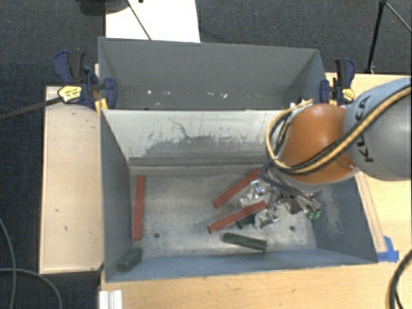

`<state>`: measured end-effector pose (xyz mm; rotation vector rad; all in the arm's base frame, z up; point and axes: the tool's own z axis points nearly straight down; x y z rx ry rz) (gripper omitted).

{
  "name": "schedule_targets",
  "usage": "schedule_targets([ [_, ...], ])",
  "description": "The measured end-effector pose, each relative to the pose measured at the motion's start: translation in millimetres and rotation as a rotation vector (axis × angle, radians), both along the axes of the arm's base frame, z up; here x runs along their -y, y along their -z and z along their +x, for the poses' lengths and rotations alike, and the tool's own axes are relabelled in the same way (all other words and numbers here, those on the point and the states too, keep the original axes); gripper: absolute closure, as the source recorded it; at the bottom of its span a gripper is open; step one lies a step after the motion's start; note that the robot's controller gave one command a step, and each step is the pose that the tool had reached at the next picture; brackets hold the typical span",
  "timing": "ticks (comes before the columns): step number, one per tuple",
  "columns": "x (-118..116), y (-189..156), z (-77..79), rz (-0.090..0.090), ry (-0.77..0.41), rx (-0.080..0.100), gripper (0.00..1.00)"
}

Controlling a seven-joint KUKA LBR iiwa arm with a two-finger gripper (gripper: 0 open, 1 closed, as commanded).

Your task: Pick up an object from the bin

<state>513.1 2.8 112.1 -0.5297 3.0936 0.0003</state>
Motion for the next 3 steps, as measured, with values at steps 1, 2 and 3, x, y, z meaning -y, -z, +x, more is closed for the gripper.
schedule_targets([
  [1,0.1,-5.9,0.7,0.0,0.0,0.004,1.0],
  [2,-0.2,-13.3,-1.5,0.0,0.001,-0.006,1.0],
  [3,-0.2,-31.7,-1.9,0.0,0.001,-0.007,1.0],
])
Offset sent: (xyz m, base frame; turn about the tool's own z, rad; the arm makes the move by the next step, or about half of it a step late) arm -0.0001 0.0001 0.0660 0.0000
